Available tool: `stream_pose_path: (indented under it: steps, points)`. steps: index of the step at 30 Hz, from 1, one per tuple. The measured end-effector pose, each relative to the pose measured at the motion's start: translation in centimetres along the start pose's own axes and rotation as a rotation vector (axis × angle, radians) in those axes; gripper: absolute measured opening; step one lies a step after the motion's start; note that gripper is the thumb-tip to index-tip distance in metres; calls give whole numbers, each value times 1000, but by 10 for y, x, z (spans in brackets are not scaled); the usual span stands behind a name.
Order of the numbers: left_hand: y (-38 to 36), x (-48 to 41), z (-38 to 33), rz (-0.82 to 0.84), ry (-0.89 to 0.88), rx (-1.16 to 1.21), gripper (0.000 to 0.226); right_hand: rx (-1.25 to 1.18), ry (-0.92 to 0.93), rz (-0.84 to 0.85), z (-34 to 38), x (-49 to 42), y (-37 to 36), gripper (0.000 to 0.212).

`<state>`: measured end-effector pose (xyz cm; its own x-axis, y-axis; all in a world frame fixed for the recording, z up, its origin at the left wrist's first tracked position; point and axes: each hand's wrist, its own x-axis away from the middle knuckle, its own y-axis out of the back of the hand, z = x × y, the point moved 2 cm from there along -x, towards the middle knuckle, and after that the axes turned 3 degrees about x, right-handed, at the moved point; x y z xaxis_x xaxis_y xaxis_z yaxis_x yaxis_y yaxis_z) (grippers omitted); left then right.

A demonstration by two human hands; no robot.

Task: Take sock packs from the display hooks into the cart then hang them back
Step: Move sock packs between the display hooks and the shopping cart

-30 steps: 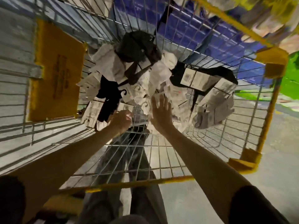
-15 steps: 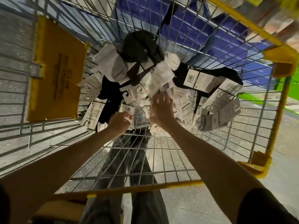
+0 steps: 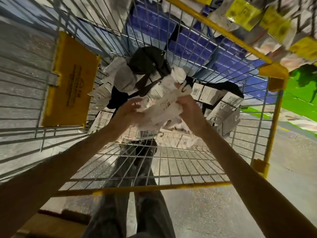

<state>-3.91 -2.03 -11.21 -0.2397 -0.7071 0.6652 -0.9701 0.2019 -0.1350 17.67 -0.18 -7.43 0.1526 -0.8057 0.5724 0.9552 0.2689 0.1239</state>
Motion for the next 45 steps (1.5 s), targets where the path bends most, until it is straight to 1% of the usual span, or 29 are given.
stream_pose_path:
  steps: [1,2,3,4,5,6,7,8,10,12,13,14,15,16,17,18,20,22,24,29,30,32,33,35,38,40,41,43,45]
  points:
    - [1,2,-10,25,-28,57,54,-32,-40,-53,4,3,-1,67]
    - [3,5,-21,58,-44,111,72,-61,-40,-105,8,5,0,58]
    - [6,6,-30,88,-33,119,89,-190,-32,-102,11,6,-3,41]
    - [8,8,-38,135,-1,103,98,-328,-26,-40,17,5,-9,24]
    - [9,8,-43,210,44,79,100,-422,-51,3,22,3,-15,20]
    - [8,7,-44,286,109,72,96,-513,-102,42,21,1,-22,31]
    - [5,6,-43,348,168,76,85,-626,-175,85,21,-1,-29,41]
    - [2,6,-41,376,213,81,70,-654,-238,114,19,-5,-35,47]
    - [-3,7,-33,334,283,103,49,-569,-241,130,10,-11,-45,58]
    - [1,5,-18,262,307,121,55,-489,-246,84,-5,-20,-45,61]
    - [5,4,-10,203,308,130,59,-406,-263,21,-14,-24,-43,57]
    - [11,1,-2,122,300,131,60,-262,-277,-50,-31,-30,-39,47]
    - [17,-1,4,49,280,129,55,-74,-294,-101,-48,-36,-35,34]
    - [23,-4,11,-11,255,124,48,179,-303,-73,-68,-40,-31,27]
    - [29,-6,17,-53,238,122,39,418,-321,38,-90,-42,-29,35]
    - [32,-7,22,-80,231,116,32,652,-348,188,-111,-43,-28,50]
    - [38,-10,33,-98,236,59,29,1116,-336,408,-141,-41,-30,71]
    - [41,-13,42,-96,247,-26,42,1418,-220,444,-149,-35,-36,74]
    - [39,-14,46,-112,246,-41,52,1496,-122,387,-148,-31,-40,69]
    - [28,-16,40,-169,226,-2,49,1419,132,233,-162,-23,-41,42]
    - [26,-15,38,-170,219,8,49,1378,153,225,-165,-21,-39,35]
    - [26,-14,37,-169,196,14,50,1251,97,147,-154,-19,-31,23]
    - [26,-13,36,-178,181,8,50,1210,125,94,-143,-18,-26,20]
    - [30,-12,35,-215,145,-7,56,1007,154,-15,-111,-19,-20,16]
    - [36,-8,33,-258,61,-17,80,630,133,-214,-60,-21,-9,11]
    - [39,-1,31,-255,-33,-153,95,363,128,-334,-30,-26,-3,15]
    - [40,2,30,-250,-102,-261,97,283,138,-368,-15,-28,-1,17]
    - [41,6,27,-257,-279,-487,82,178,130,-399,12,-32,2,17]
    - [40,8,24,-326,-401,-671,64,146,89,-387,30,-36,0,21]
